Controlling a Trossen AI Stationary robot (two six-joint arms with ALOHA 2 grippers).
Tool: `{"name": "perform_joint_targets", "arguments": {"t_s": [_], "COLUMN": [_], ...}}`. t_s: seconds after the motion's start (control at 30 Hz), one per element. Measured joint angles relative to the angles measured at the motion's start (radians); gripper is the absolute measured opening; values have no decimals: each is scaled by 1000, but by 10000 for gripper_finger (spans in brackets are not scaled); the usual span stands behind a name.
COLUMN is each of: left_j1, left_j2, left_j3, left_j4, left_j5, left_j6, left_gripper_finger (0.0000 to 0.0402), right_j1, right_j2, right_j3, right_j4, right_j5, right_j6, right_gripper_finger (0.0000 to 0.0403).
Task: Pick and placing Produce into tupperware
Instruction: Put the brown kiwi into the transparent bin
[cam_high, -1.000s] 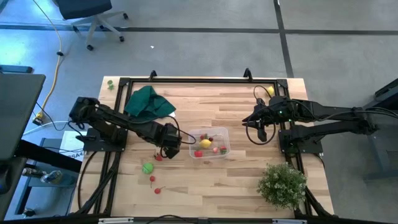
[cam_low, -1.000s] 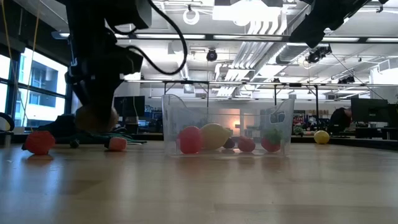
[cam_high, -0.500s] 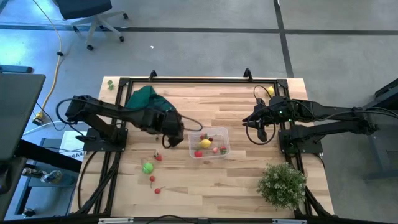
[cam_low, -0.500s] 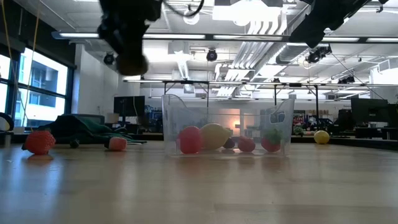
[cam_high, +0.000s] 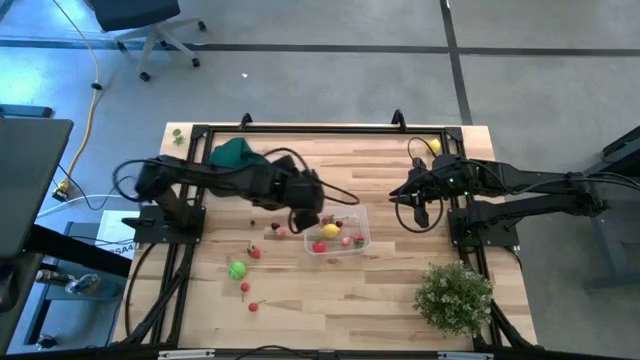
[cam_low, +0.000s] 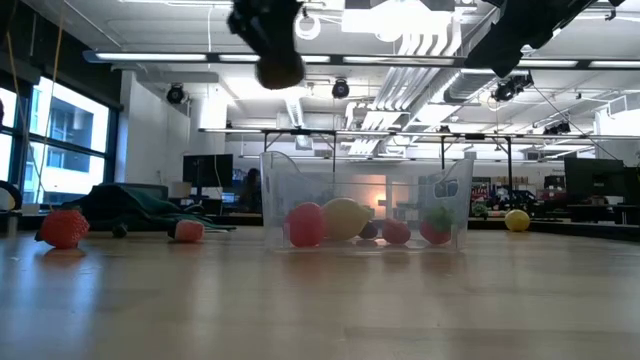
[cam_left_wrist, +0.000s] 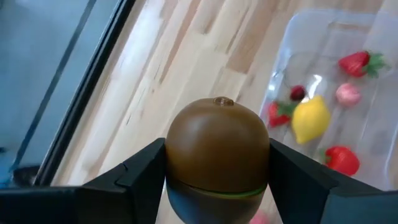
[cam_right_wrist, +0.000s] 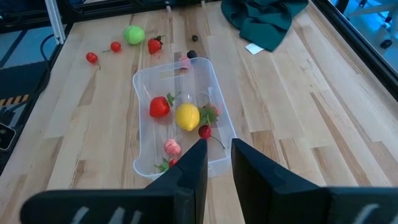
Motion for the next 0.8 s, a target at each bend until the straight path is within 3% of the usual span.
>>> {"name": "perform_joint_targets", "arguments": {"t_s": [0.37,0.8], "left_j1": [-41,-89], "left_j2": [304,461], "left_j3": [304,347], "left_j4": [-117,-98], "left_j5": [28,73], "left_j6": [112,82], "left_gripper_finger": [235,236], "right_j1": [0,0], "right_j2": [0,0], "right_j3": [0,0], "right_j4": [0,0], "right_j5": [0,0], "right_j6": [0,0], "right_gripper_finger": [62,62]}}
